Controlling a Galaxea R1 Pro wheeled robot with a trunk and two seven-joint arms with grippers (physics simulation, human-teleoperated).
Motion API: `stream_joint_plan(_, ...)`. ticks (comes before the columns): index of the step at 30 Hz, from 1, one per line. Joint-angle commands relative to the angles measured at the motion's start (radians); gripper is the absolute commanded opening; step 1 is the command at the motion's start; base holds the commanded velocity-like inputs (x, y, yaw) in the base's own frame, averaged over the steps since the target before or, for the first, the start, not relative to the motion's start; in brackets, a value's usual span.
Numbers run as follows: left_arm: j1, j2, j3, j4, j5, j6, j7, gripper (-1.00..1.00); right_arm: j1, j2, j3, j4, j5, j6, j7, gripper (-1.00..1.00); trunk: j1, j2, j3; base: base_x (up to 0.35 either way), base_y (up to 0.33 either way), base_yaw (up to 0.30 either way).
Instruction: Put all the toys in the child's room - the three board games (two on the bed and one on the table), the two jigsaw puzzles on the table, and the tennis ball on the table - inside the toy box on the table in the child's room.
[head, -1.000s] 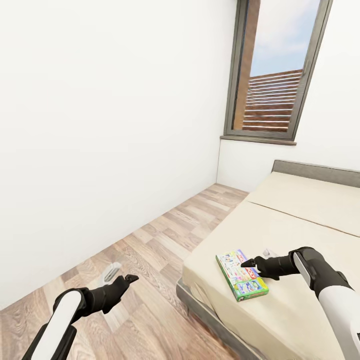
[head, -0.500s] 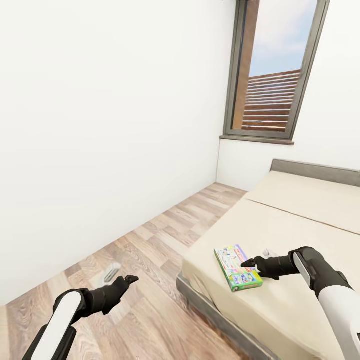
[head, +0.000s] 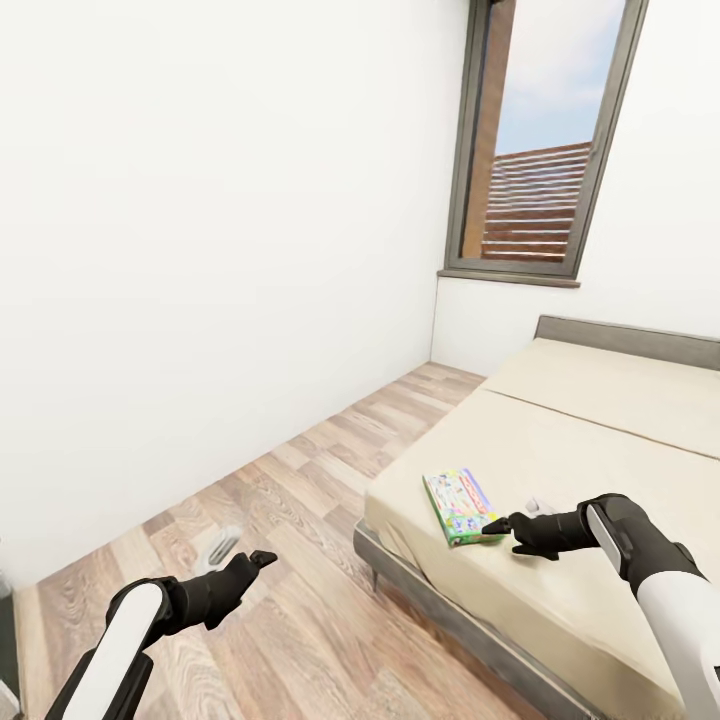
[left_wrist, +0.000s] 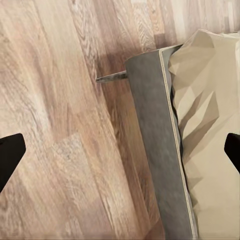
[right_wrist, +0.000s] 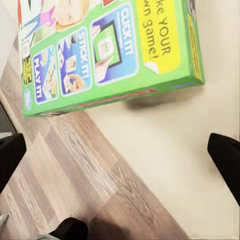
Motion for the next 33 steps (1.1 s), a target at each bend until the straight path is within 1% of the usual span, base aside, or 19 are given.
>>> stream_joint_plan(1, -0.001, 0.000, 0.001, -0.001, 0.011, 0.002, 0.010, 1.00, 0.000, 0.000, 0.000, 0.000, 0.021, 0.005, -0.001, 1.00, 0.000, 0.000, -0.001, -0.075, 0.000, 0.000)
stream_joint_plan(11, -0.001, 0.000, 0.001, -0.001, 0.010, 0.002, 0.010, 1.00, 0.000, 0.000, 0.000, 0.000, 0.021, 0.005, -0.001, 1.00, 0.000, 0.000, -0.001, -0.040, 0.000, 0.030)
stream_joint_plan(24, -0.001, 0.000, 0.001, -0.001, 0.009, 0.002, 0.010, 1.00, 0.000, 0.000, 0.000, 0.000, 0.021, 0.004, -0.002, 1.00, 0.000, 0.000, -0.001, -0.008, 0.000, 0.181)
stream_joint_plan(33, -0.001, 0.000, 0.000, 0.000, 0.009, 0.002, 0.010, 1.00, -0.001, 0.000, -0.001, 0.000, 0.022, 0.004, -0.007, 1.00, 0.000, 0.000, -0.001, -0.002, 0.000, 0.071)
